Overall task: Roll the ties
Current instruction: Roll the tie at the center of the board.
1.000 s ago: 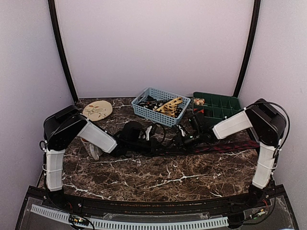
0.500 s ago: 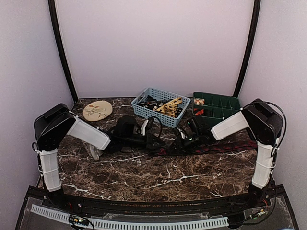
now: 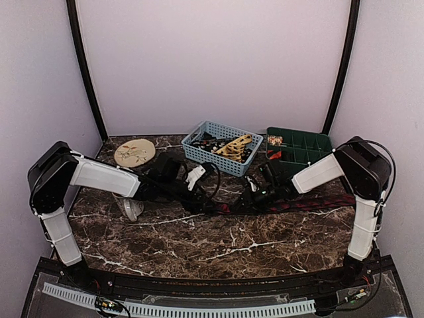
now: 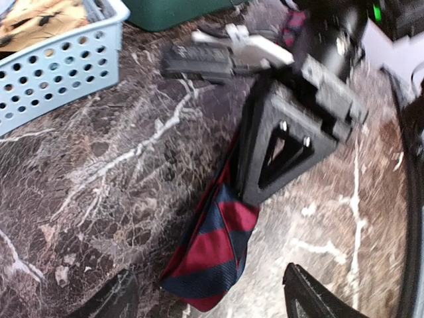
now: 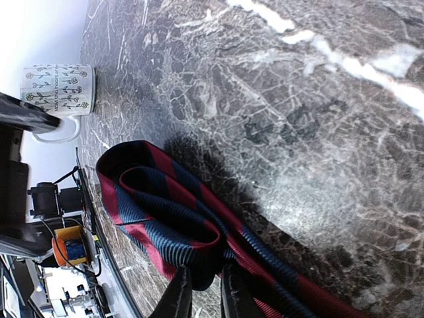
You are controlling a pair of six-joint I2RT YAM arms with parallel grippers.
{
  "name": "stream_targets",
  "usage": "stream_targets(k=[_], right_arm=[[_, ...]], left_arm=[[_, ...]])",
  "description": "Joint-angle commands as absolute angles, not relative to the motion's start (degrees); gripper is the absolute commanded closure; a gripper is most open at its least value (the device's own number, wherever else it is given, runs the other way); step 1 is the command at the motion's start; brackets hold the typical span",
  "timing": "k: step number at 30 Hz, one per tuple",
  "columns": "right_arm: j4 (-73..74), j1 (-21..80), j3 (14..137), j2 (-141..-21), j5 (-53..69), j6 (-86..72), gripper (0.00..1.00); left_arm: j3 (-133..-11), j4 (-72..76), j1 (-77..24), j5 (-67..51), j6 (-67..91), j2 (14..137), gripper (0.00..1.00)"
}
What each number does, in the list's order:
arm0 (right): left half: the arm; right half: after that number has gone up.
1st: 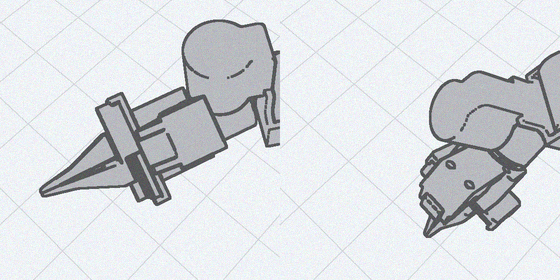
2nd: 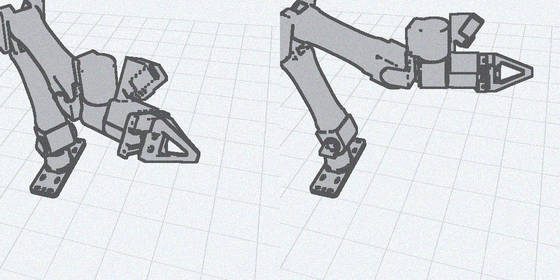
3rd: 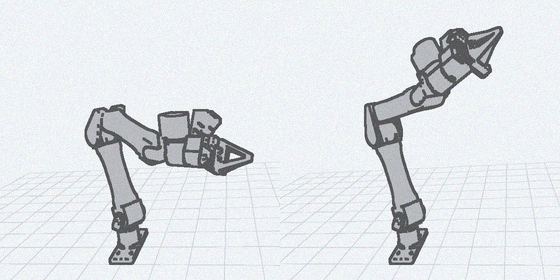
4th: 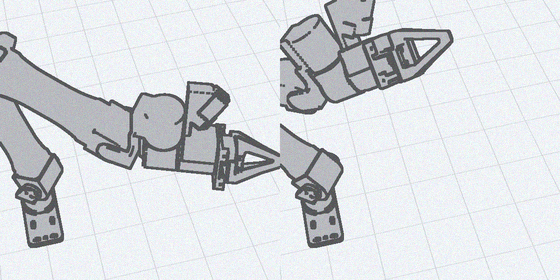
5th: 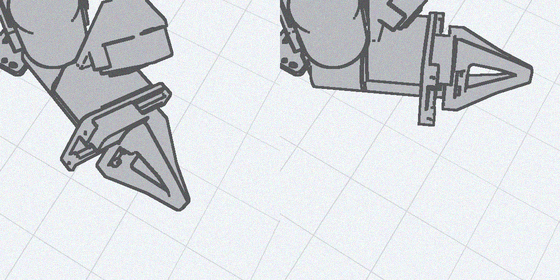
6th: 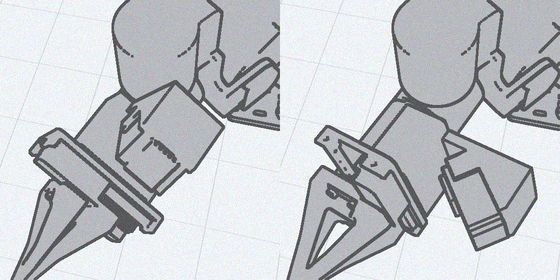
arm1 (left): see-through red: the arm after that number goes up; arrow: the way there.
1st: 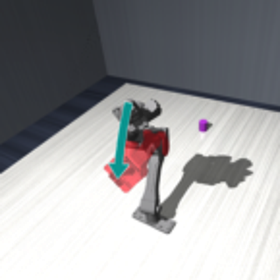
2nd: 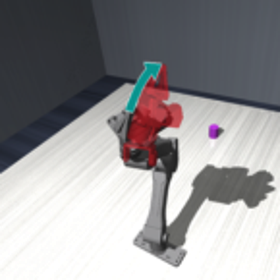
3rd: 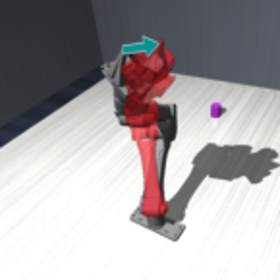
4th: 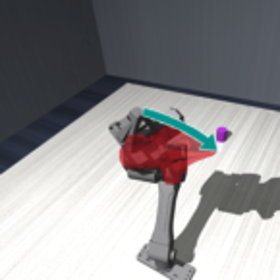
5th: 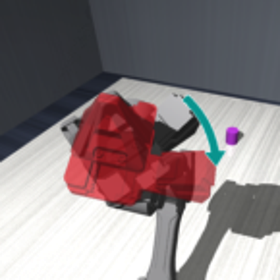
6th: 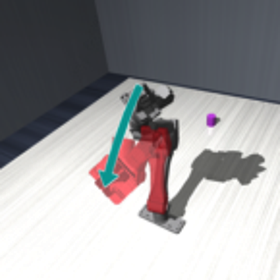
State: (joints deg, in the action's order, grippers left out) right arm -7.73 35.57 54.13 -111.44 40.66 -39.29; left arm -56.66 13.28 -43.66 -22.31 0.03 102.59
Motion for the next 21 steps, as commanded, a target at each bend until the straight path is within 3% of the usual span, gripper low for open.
stream_targets(k=[1,13,18,21], right_arm=[[-7.68,34.98,53.59,-111.67,39.22,-38.94,0.84],[-7.97,34.96,53.82,-111.44,39.54,-39.37,0.84],[-9.08,35.0,53.71,-110.04,39.81,-39.69,0.84],[-9.13,34.99,53.98,-108.57,39.92,-40.07,0.83]], left_arm=[[-56.61,11.42,-45.1,-19.87,-15.33,104.16,0.22],[-59.72,17.98,-46.98,-21.26,-24.45,112.76,0.24],[-60.79,17.44,-47.98,-18.52,-25.79,114.69,0.47],[-60.41,17.63,-48.32,-17.9,-25.18,114.54,0.56]])
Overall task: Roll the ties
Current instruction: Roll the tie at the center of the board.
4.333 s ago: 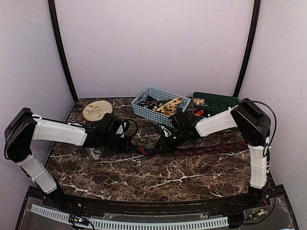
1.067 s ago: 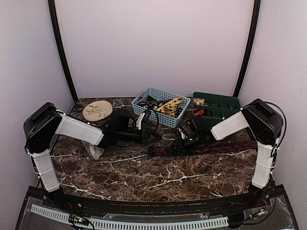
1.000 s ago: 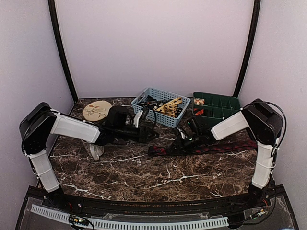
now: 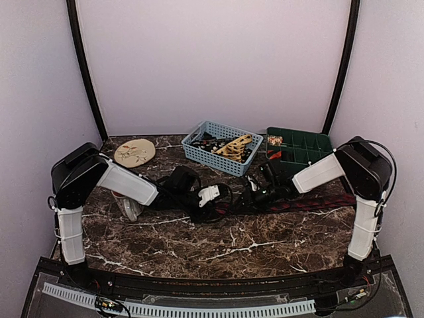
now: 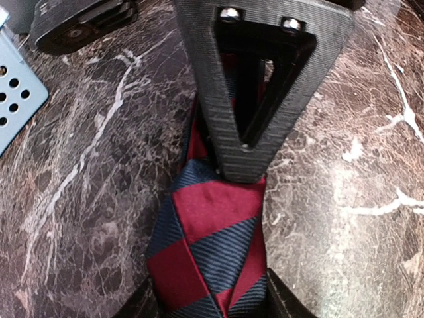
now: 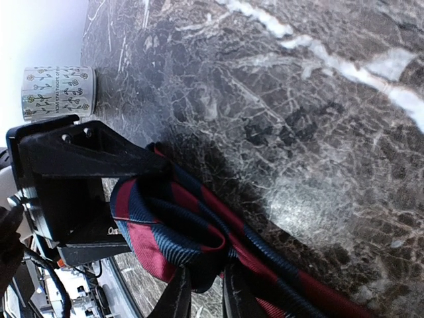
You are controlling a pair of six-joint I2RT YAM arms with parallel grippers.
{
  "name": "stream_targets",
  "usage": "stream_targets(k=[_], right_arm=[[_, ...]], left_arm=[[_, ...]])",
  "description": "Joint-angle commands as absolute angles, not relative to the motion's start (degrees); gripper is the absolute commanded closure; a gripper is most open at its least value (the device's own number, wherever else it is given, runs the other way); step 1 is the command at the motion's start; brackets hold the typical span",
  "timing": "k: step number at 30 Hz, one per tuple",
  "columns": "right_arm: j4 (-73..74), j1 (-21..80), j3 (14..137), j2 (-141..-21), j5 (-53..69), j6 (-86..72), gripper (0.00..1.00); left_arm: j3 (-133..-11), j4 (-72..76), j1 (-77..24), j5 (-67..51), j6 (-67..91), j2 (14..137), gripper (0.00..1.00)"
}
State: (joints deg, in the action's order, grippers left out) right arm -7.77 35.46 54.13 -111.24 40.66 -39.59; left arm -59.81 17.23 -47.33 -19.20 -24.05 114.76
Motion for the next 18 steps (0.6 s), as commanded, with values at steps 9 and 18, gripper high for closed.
stream_targets(k=[9,18], right_arm=[[-9.25,35.14,55.34,-104.98,41.55,-43.71,0.51],[-2.08,37.29,59.49,-109.62,39.28,-41.24,0.5]], left_arm=[[-59.51,16.67,-48.54,-15.65,-24.19,113.87,0.63],[-60.0,16.49,-48.52,-15.34,-23.71,113.83,0.63]])
